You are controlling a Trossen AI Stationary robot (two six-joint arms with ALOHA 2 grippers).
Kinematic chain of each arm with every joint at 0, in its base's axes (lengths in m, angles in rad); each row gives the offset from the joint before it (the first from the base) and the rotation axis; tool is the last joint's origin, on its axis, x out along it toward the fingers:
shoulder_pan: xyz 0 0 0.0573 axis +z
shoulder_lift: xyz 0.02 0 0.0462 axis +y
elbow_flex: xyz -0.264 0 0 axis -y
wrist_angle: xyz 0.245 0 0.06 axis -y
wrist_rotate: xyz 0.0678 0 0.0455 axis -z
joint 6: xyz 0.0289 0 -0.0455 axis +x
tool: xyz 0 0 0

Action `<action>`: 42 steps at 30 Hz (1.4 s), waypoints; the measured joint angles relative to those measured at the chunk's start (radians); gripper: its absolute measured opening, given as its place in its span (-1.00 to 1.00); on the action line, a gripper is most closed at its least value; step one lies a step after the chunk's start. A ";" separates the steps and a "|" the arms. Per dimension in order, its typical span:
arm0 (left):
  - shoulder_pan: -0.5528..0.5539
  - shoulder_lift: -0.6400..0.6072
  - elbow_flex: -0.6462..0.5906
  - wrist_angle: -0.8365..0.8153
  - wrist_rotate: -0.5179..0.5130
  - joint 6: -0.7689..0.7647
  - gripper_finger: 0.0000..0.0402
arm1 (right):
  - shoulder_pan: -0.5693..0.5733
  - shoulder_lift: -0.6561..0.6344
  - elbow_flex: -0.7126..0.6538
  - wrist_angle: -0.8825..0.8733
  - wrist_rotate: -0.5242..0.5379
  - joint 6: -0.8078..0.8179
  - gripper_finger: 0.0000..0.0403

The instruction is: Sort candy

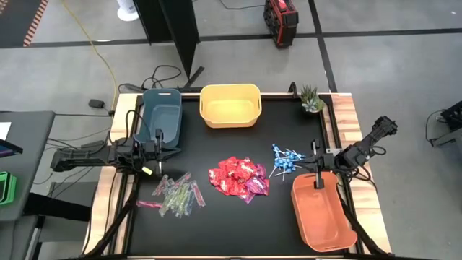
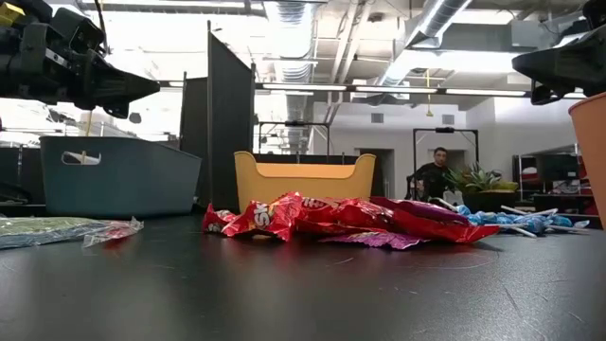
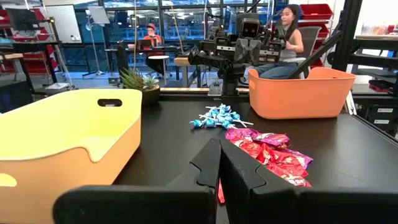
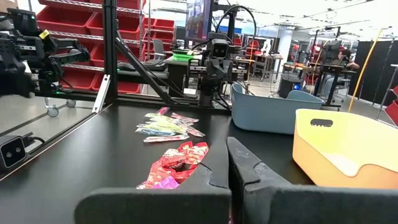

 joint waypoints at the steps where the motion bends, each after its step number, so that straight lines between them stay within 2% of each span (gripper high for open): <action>1: 0.000 0.000 0.000 0.001 0.000 0.000 -0.97 | 0.000 0.000 0.000 0.000 0.000 0.000 -0.99; 5: 0.000 0.000 0.000 0.038 -0.005 -0.007 -0.97 | 0.000 0.000 0.000 0.000 0.000 0.000 -0.99; 9: 0.000 0.000 0.000 0.166 -0.005 -0.067 -0.97 | 0.000 0.000 0.000 0.000 0.000 0.000 -0.99; 16: 0.002 0.000 0.000 0.412 -0.054 -0.273 -0.97 | 0.000 0.000 0.000 0.000 0.000 0.000 -0.99; 18: 0.002 0.000 0.007 0.450 -0.015 -0.295 -0.97 | 0.000 0.000 0.000 0.000 0.000 0.000 -0.99; 22: 0.001 0.040 0.032 0.442 0.163 -0.314 -0.97 | 0.000 0.000 0.000 0.000 0.000 0.000 -0.99; 24: 0.001 0.080 0.054 0.440 0.220 -0.348 -0.97 | 0.000 0.001 0.000 0.000 0.000 0.000 -0.99; 27: -0.017 0.176 0.095 0.320 0.234 -0.364 -0.93 | 0.000 0.001 0.000 0.000 0.000 -0.001 -0.99; 29: -0.040 0.257 0.132 0.214 0.207 -0.358 -0.86 | -0.003 0.001 0.000 0.003 0.000 -0.013 -0.99; 35: -0.132 0.539 0.272 -0.049 0.160 -0.352 -0.42 | -0.004 0.001 0.001 0.003 0.000 -0.027 -0.99; 38: -0.184 0.682 0.386 -0.229 0.144 -0.353 -0.18 | -0.004 0.001 0.001 0.004 0.000 -0.027 -0.99; 42: -0.254 0.879 0.530 -0.440 0.107 -0.416 -0.01 | -0.004 0.001 0.002 0.005 0.000 -0.043 -0.99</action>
